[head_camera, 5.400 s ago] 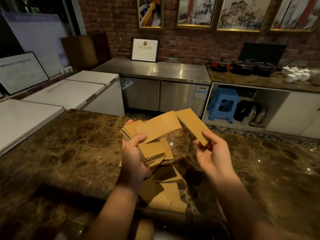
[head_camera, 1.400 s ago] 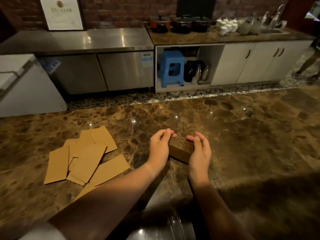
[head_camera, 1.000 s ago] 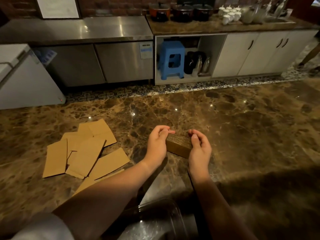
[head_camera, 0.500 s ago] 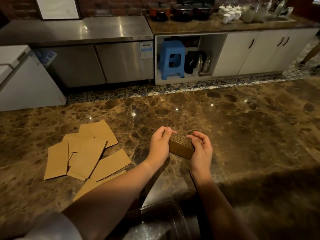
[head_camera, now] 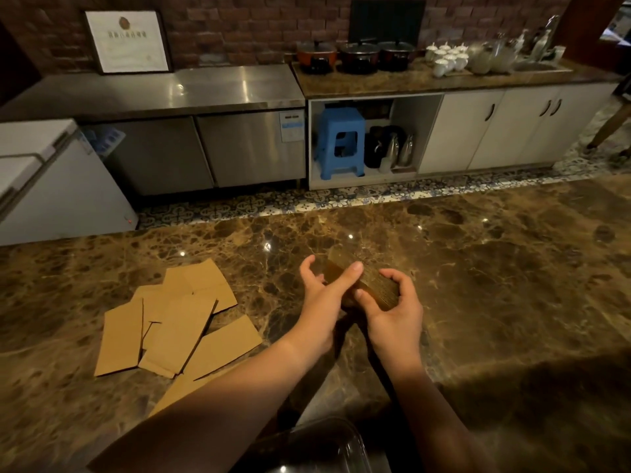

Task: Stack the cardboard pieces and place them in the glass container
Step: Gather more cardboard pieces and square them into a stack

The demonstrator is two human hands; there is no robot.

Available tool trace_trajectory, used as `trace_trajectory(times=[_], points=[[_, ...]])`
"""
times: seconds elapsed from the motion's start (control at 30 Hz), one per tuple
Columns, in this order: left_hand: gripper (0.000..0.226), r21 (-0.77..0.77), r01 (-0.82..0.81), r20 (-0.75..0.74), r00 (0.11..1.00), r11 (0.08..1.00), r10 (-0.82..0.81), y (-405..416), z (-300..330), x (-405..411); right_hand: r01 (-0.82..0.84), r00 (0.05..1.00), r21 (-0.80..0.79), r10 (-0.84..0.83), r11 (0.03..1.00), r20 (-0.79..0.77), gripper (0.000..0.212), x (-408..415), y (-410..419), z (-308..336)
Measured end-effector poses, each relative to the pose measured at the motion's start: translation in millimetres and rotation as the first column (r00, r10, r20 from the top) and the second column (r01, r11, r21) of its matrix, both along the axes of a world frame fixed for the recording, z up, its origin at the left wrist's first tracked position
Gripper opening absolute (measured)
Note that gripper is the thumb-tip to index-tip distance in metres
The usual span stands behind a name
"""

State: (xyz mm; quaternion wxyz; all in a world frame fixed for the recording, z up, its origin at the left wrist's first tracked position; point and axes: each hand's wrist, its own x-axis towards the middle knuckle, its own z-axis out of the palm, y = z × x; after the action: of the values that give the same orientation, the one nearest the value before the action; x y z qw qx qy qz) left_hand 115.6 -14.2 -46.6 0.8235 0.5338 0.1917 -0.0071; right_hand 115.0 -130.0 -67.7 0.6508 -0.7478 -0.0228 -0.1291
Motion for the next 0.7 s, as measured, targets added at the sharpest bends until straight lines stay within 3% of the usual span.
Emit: trace_trajectory(times=[0.1,0.17,0.33,0.47,0.53,0.63,0.7], points=[[0.091,-0.236,-0.060,0.084,0.993,0.970,0.082,-11.5,19.7,-1.8,-0.024,0.997,0.055,0.019,0.998,0.076,0.056,-2.7,18.8,24.6],[0.089,-0.245,-0.126,0.145,0.976,0.961,0.164,-12.1,30.0,-1.4,-0.069,0.993,0.095,0.060,0.993,0.101,0.057,-7.4,24.8,36.0],[0.084,-0.199,-0.170,0.233,0.948,0.965,0.215,1.3,37.0,-0.9,-0.257,0.959,0.218,0.219,0.941,0.182,0.030,-14.1,14.9,42.5],[0.072,-0.216,-0.200,0.215,0.945,0.956,0.246,9.3,37.3,0.3,-0.259,0.964,0.295,0.228,0.920,0.133,0.018,-10.8,4.5,37.5],[0.068,-0.242,-0.213,0.174,0.950,0.947,0.258,11.9,37.9,0.7,-0.184,0.983,0.384,0.181,0.905,0.044,0.013,-7.5,2.7,37.0],[0.070,-0.289,-0.221,0.143,0.952,0.931,0.270,15.9,35.2,2.1,0.108,0.987,0.553,-0.021,0.826,-0.161,0.012,3.8,1.4,41.1],[0.072,-0.323,-0.193,0.153,0.955,0.926,0.253,16.4,33.8,1.2,0.234,0.954,0.580,-0.068,0.780,-0.293,0.013,12.5,-1.1,44.4]])
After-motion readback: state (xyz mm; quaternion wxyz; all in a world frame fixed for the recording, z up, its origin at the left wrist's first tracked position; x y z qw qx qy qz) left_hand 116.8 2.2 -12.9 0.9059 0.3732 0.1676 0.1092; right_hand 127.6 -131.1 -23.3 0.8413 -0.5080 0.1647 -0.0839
